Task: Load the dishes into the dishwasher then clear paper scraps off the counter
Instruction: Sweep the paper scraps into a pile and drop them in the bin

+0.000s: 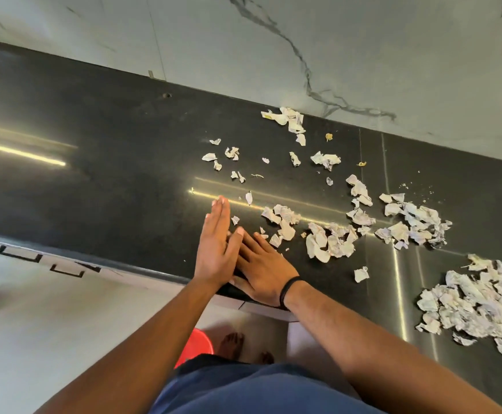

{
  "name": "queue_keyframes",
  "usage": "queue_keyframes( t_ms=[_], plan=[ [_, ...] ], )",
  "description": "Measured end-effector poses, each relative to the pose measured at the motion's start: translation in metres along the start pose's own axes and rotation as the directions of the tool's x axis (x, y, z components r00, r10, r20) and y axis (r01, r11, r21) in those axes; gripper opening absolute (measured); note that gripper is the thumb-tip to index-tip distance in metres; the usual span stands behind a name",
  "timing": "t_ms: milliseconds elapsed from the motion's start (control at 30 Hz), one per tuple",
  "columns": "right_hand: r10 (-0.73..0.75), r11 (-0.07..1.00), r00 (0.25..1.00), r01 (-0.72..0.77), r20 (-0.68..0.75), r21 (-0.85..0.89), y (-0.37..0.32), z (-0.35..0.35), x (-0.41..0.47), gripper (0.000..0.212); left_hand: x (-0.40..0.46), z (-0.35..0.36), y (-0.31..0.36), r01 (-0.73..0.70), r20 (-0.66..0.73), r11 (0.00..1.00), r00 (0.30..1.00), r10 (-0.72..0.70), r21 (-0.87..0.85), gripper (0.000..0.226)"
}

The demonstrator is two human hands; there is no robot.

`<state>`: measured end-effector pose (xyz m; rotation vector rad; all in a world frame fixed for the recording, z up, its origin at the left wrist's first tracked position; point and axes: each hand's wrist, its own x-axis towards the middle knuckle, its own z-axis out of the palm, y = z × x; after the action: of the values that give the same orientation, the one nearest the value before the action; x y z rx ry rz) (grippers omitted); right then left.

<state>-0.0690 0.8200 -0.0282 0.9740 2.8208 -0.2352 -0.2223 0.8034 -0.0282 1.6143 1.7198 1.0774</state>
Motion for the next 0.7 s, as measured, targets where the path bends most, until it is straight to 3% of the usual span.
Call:
queue_keyframes(
  t_ms=[200, 367, 467, 567, 633, 700],
  plan=[
    [0.264, 0.964, 0.964, -0.264, 0.027, 0.029, 0.043, 0.001, -0.012, 0.075, 0.005, -0.019, -0.019, -0.005, -0.038, 0.978, 0.999, 0.013, 0.21, 0.067],
    [0.385, 0.922, 0.923, -0.383, -0.024, 0.047, 0.056, -0.006, -0.012, 0.074, 0.042, -0.049, -0.043, 0.132, -0.123, 0.882, 0.989, -0.085, 0.452, 0.063],
    [0.312, 0.949, 0.943, -0.303, -0.113, 0.092, 0.033, -0.013, 0.003, 0.071, 0.063, -0.066, -0.062, 0.204, -0.119, 0.824, 0.979, -0.166, 0.529, 0.062],
    [0.074, 0.994, 0.986, -0.061, -0.149, 0.095, -0.003, -0.016, 0.026, 0.069, 0.065, -0.067, -0.074, 0.161, -0.066, 0.755, 0.986, -0.154, 0.636, 0.056],
    [-0.074, 0.995, 0.987, 0.083, -0.145, 0.056, -0.027, -0.015, 0.044, 0.069, 0.066, -0.066, -0.075, 0.147, -0.055, 0.754, 0.988, -0.146, 0.64, 0.052],
    [-0.109, 0.992, 0.986, 0.115, -0.124, 0.043, -0.039, -0.013, 0.059, 0.068, 0.067, -0.067, -0.075, 0.143, -0.056, 0.758, 0.989, -0.139, 0.636, 0.049]
  ],
)
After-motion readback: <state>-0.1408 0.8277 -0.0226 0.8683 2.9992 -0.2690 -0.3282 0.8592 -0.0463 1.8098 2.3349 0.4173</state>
